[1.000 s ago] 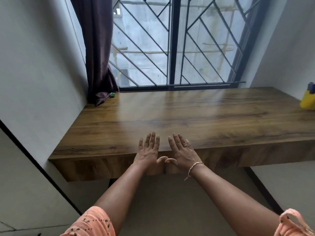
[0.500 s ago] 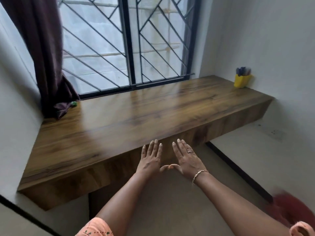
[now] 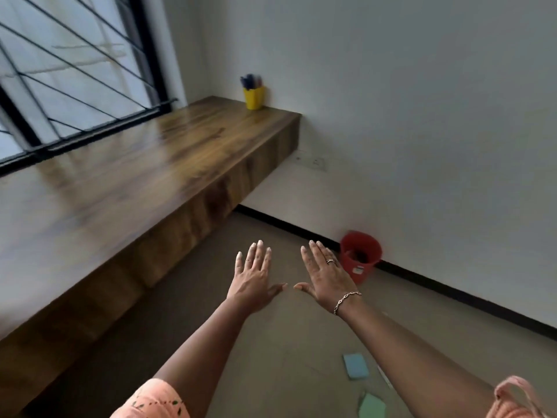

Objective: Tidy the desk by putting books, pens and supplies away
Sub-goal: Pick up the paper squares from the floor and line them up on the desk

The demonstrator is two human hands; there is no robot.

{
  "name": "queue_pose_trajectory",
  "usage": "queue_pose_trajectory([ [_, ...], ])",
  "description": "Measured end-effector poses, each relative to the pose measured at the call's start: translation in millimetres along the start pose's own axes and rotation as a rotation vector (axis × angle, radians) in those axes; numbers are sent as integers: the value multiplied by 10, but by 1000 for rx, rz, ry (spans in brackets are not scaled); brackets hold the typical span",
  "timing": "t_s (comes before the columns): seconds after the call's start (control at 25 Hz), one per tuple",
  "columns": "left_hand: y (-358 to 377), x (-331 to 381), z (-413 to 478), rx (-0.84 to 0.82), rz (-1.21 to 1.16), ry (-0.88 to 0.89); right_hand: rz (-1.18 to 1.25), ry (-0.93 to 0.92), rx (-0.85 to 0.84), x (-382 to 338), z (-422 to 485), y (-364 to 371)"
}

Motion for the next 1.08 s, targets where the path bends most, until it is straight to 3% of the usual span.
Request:
queue_pose_trajectory([
  [0.64,655,2284,403,-210,108,364,143,448,33,2358,-1666,602],
  [1.08,1007,3010,565,-281,134,461,248,633,-6,3124,-2345,973],
])
Point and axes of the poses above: each hand's wrist, its own z-axis towards the middle knuckle, its own y-axis out of the palm, x = y × z, the point moved 1 cm from there along z, towards the middle knuckle, and after that the axes turned 5 degrees about y, right-handed, at the moved point
